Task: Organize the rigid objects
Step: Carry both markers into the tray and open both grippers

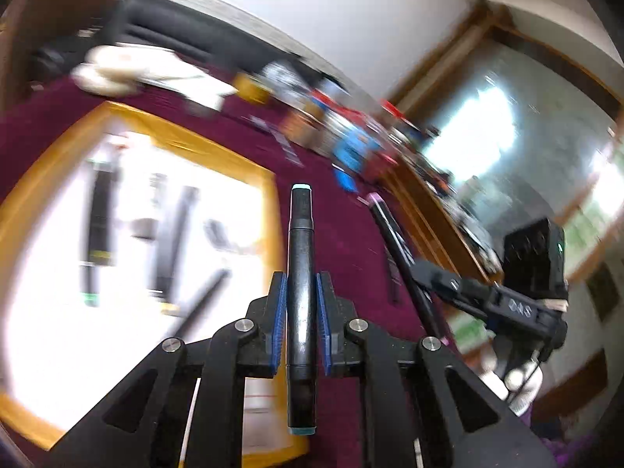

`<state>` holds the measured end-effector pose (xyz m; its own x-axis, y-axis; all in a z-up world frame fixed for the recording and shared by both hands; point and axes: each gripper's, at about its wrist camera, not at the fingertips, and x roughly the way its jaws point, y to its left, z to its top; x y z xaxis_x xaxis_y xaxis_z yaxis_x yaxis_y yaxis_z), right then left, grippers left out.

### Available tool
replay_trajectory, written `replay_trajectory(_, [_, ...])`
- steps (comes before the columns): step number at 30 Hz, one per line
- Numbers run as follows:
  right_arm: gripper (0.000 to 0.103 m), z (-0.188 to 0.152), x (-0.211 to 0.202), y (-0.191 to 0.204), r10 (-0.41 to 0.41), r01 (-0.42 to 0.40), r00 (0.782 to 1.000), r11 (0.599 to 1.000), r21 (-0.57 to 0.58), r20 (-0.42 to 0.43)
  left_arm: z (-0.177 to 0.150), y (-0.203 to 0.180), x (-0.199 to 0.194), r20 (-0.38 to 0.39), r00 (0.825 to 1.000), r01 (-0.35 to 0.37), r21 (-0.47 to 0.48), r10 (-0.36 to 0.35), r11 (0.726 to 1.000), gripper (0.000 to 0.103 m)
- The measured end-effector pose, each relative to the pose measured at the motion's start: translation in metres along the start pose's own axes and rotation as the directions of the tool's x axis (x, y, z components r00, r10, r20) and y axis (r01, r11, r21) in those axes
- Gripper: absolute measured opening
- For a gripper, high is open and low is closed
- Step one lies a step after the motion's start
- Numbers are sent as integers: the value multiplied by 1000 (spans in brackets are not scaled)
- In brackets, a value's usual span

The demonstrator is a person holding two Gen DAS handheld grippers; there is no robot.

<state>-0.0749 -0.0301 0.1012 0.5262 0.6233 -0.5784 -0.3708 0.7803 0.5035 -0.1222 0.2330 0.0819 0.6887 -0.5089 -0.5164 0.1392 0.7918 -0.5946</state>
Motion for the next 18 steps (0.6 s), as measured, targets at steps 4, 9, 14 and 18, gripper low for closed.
replay_trajectory(4, [15, 1, 48, 28, 77, -78, 992, 997, -13, -99, 10, 48, -16, -1, 994, -109, -85, 110, 990, 12])
replay_trajectory(9, [15, -8, 105, 60, 111, -120, 970, 992, -28, -218, 5, 92, -16, -49, 978, -209, -157, 203, 965, 12])
replay_trajectory(14, [15, -15, 153, 82, 121, -132, 946, 991, -17, -300, 3, 108, -22, -37, 968, -249, -172, 247, 953, 12])
replay_trajectory(18, [15, -22, 183, 90, 92, -100, 940, 995, -10, -330, 6, 115, -23, -21, 970, -242, -207, 243, 948, 14])
